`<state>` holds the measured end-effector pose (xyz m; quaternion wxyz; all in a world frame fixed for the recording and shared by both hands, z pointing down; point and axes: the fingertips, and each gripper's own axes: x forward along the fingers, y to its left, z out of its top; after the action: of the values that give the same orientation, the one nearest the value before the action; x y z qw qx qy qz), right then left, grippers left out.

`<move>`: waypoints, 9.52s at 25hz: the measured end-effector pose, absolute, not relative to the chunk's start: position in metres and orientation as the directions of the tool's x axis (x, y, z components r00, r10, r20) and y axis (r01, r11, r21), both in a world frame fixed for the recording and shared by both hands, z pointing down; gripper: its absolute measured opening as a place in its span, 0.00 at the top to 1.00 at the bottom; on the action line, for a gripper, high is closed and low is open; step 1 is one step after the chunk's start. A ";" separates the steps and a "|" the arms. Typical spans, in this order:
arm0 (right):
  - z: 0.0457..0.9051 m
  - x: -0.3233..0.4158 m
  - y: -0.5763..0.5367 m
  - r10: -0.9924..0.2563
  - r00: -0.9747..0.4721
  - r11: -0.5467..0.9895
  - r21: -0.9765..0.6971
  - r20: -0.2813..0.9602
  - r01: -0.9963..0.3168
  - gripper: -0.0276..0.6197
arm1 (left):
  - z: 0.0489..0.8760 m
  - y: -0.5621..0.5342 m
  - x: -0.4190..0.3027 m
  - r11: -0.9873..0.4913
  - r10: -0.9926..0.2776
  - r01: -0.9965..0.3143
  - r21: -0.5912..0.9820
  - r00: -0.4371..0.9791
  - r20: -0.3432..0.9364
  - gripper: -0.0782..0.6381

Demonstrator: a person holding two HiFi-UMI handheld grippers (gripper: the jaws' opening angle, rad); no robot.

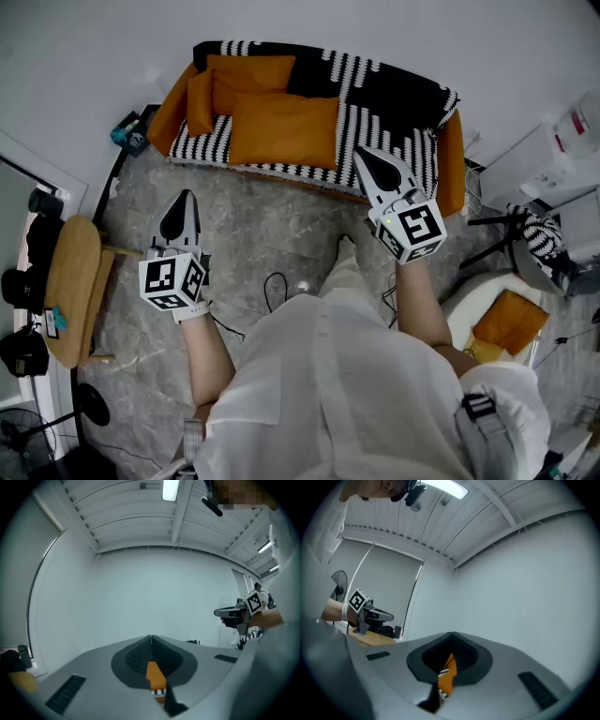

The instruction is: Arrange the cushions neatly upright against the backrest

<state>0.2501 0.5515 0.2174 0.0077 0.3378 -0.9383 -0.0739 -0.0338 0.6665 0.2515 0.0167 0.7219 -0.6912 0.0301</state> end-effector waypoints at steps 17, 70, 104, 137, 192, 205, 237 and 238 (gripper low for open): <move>0.228 0.250 0.542 -0.651 -0.759 0.753 0.121 -0.010 -0.647 0.95 | 0.259 0.663 -0.034 -0.061 -0.995 -0.998 -0.011 0.060 0.077 0.87; 0.295 0.349 0.223 -0.587 -0.800 0.808 0.029 0.125 -0.589 0.90 | 0.302 0.312 0.102 -0.188 -0.969 -0.982 0.000 0.186 0.164 0.87; 0.474 0.129 0.015 -0.406 -0.761 0.874 -0.027 0.507 -0.485 0.80 | 0.469 0.051 -0.080 -0.536 -0.739 -0.844 0.018 0.480 0.473 0.75; 0.824 0.084 -0.019 0.199 -0.249 0.974 -0.165 0.948 0.152 0.57 | 0.810 -0.003 -0.116 -0.969 0.143 -0.180 0.170 0.154 0.978 0.49; 0.666 0.270 0.054 0.101 -0.153 0.990 -0.114 0.983 -0.082 0.93 | 0.658 0.059 0.063 -0.950 0.296 -0.059 0.306 0.135 0.946 0.87; 0.660 0.519 -0.037 0.050 -0.165 0.979 -0.082 0.985 -0.188 0.93 | 0.647 -0.052 0.314 -0.966 0.257 0.031 0.255 0.178 0.950 0.87; 0.708 0.685 -0.162 -0.098 -0.126 0.938 0.049 0.987 -0.344 0.86 | 0.686 -0.190 0.483 -0.992 0.114 -0.028 0.121 0.180 0.977 0.83; 0.707 0.685 -0.163 -0.111 -0.129 0.930 0.057 0.985 -0.363 0.84 | 0.685 -0.192 0.483 -0.993 0.099 -0.050 0.111 0.192 0.976 0.81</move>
<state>0.6850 -0.1632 0.7065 0.6402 0.1593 -0.7450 0.0985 0.4831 -0.1923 0.6851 0.0586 0.7697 0.0160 0.6355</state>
